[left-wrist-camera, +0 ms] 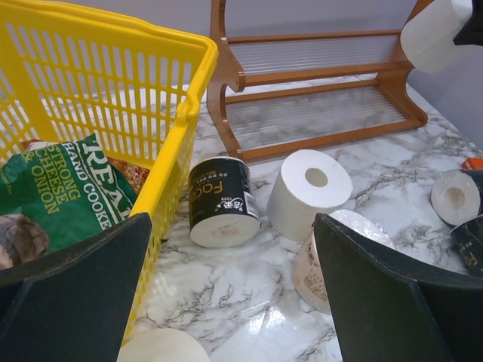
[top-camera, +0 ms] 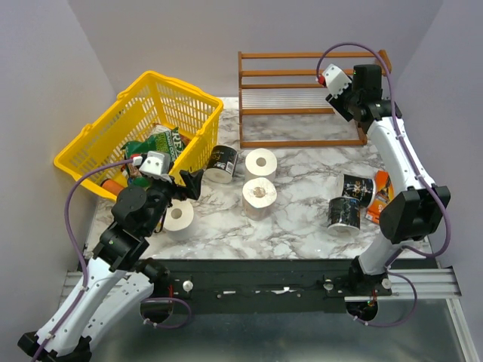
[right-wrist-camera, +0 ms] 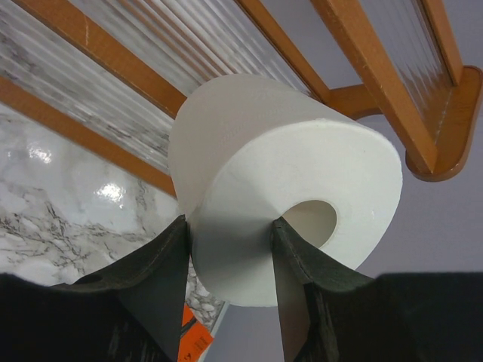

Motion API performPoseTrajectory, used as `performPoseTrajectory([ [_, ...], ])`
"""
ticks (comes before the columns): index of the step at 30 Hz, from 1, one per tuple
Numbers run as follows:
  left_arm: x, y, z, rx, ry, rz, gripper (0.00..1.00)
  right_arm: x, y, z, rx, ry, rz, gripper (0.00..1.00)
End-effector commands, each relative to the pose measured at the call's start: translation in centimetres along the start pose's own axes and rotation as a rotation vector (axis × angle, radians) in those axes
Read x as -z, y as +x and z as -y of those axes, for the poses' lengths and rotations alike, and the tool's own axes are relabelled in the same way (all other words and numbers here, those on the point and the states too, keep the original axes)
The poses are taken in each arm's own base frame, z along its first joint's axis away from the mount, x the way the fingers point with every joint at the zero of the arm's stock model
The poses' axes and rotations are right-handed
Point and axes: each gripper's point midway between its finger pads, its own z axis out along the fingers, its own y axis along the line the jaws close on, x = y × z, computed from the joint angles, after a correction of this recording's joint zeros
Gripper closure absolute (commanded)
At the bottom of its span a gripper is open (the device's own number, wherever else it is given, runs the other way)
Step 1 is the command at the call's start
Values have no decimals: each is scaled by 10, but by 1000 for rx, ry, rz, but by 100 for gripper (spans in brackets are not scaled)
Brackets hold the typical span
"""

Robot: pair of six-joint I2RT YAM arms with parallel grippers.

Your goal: Place and organize the paper towels onto the shelf

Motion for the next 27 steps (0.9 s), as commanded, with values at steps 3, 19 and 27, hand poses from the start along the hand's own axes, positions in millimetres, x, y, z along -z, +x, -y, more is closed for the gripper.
performPoseTrajectory([
  [3,-2,0,-3,-16,-15,12,1,-7,-14,19,43,38,49,65],
  [19,-5,3,-2,-22,-16,-2,1,-29,-7,34,74,39,22,65],
  [27,-5,4,-3,-27,-16,-4,1,-38,-16,49,62,69,36,59],
])
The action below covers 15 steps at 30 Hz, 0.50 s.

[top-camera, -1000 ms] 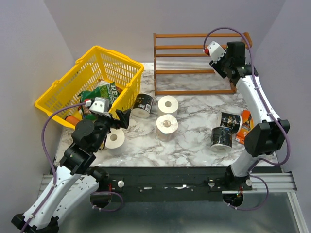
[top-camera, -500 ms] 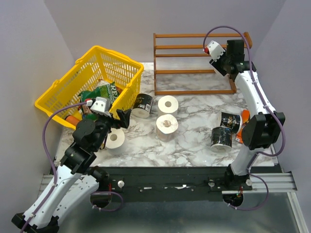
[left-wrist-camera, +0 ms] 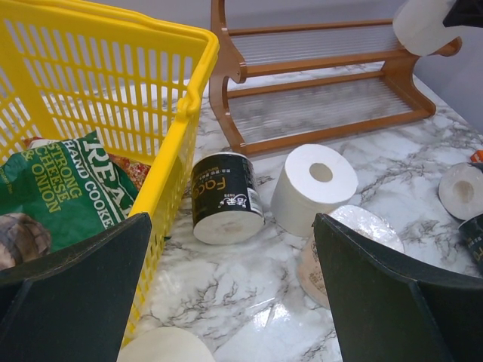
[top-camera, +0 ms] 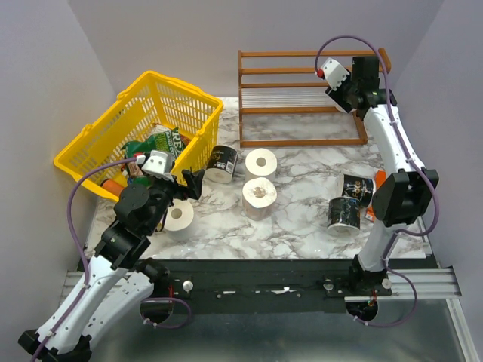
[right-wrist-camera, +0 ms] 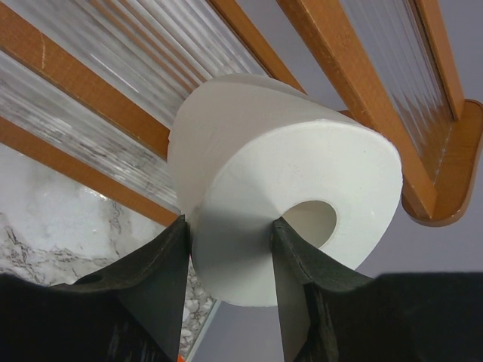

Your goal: Place and organize the paper towels onto the shelf

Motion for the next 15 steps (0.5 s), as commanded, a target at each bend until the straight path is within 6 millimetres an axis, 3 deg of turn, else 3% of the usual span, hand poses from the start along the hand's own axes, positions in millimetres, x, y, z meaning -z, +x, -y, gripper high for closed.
performPoseTrajectory([
  [1,-3,-1,-3,-8,-17,14,1,2,-16,29,18,80,48,57],
  [6,-3,0,-3,-9,-16,10,1,-2,-10,29,37,91,18,50],
  [15,-4,1,-2,-10,-12,7,1,4,-6,30,20,105,9,45],
])
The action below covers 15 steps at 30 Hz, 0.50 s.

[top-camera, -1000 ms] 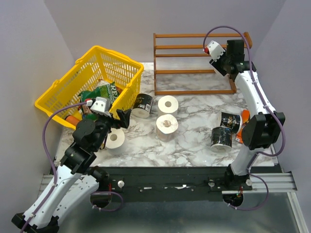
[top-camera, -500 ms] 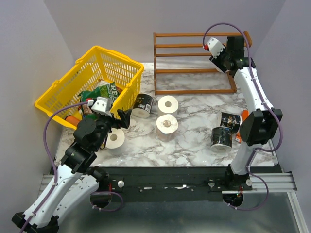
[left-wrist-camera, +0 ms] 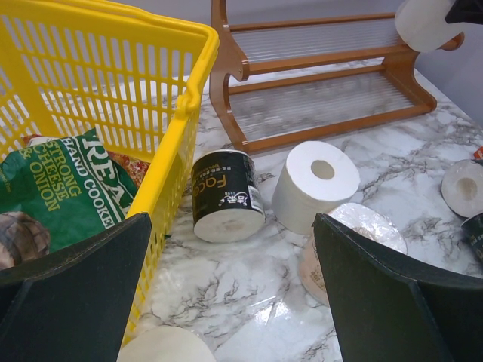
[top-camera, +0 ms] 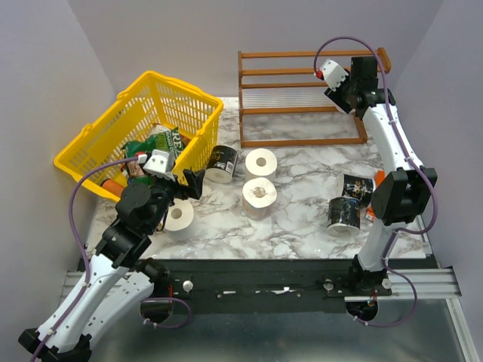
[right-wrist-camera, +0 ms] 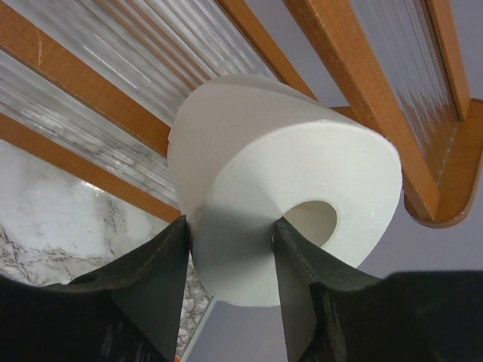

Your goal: Place and organize the paper towels onto the shelf

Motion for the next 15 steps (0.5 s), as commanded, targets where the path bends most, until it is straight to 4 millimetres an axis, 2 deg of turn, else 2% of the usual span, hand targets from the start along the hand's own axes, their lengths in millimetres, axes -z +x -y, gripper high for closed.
performPoseTrajectory([
  [1,-1,-3,-2,-2,-12,21,1,11,-8,31,4,111,22,44],
  [10,0,-4,-1,-3,-8,25,1,17,-6,39,17,148,11,41],
  [15,0,-4,-2,-3,-8,25,1,10,-8,39,40,150,22,46],
])
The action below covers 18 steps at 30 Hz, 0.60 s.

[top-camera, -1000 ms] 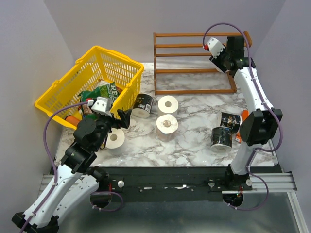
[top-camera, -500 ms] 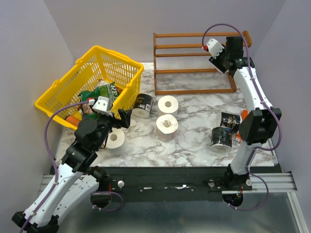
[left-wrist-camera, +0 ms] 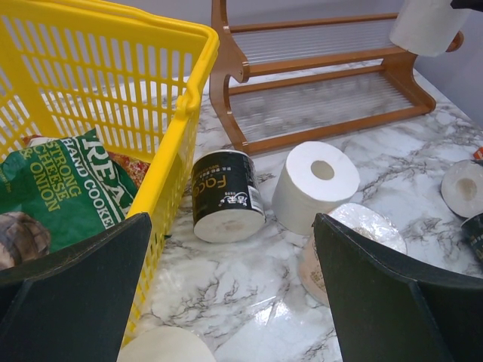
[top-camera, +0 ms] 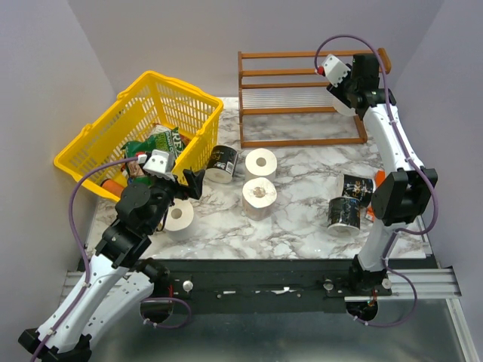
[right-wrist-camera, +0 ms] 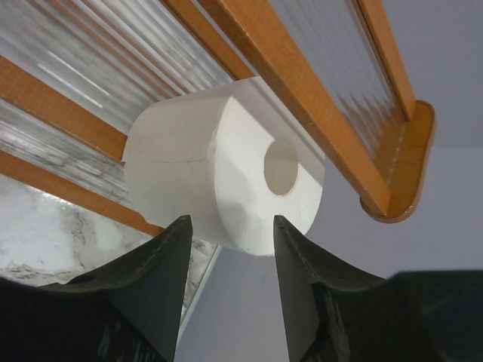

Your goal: Place and organize the paper towels onto the shelf

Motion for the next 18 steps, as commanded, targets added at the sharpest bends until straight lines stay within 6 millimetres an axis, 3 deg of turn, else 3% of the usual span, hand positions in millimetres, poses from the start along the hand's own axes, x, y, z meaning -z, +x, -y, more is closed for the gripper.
performPoseTrajectory([
  [1,0,-4,-2,-3,-8,24,1,4,-3,20,18,69,15,46],
  [6,0,-4,-1,-3,-8,24,1,11,-16,24,-40,68,71,45],
  [10,0,-4,-1,-3,-3,24,1,39,-29,19,-166,41,160,44],
  [17,4,-7,-1,1,-5,37,1,36,25,-1,-476,59,41,49],
  [18,4,-7,-2,4,-6,40,1,38,31,6,-510,83,53,50],
])
